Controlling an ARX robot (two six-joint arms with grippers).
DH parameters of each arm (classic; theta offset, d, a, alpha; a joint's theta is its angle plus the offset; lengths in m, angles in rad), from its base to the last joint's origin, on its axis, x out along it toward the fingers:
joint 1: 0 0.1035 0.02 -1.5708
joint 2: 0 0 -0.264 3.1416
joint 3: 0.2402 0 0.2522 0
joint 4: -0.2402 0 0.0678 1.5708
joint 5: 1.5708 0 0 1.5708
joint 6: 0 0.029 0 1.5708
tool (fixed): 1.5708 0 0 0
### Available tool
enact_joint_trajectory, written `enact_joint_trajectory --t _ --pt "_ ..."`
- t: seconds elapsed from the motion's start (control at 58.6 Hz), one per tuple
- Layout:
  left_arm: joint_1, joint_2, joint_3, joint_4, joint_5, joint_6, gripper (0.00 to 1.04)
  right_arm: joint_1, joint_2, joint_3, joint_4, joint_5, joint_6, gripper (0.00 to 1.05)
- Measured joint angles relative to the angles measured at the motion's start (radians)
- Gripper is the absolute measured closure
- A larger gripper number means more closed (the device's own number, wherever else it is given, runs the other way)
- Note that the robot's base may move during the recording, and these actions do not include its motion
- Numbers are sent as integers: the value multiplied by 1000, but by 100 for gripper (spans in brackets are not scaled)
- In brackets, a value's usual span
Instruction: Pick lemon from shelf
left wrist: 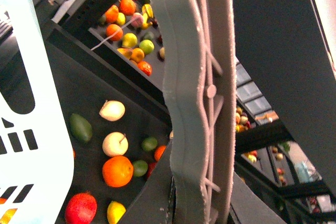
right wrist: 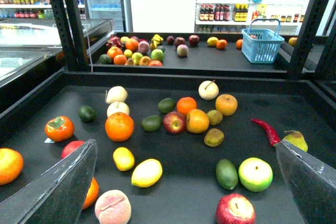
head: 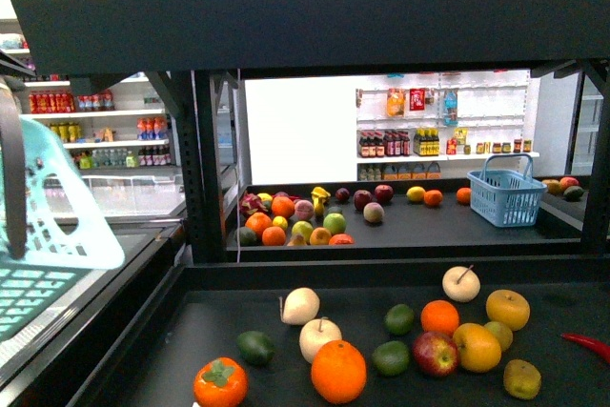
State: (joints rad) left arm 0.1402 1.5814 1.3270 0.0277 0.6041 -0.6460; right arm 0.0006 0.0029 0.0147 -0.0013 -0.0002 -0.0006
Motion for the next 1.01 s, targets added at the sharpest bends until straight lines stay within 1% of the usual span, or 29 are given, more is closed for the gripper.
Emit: enact_joint_trajectory --t 0.051,0.188,0.29,0.495,0.785,1.007 --pt "-30 -3 -15 -2 7 19 94 0 0 0 0 -1 0 2" --pt "-172 -3 -73 15 6 38 94 0 0 0 0 0 0 2" --pt "-254 3 -76 39 6 32 94 0 0 0 0 0 0 2" --pt "-387 62 -63 71 -21 32 94 0 0 0 0 0 0 2" --pt "-484 170 -29 159 -59 -39 94 0 0 0 0 0 0 2" --pt "-531 189 -23 182 -81 -74 94 0 0 0 0 0 0 2"
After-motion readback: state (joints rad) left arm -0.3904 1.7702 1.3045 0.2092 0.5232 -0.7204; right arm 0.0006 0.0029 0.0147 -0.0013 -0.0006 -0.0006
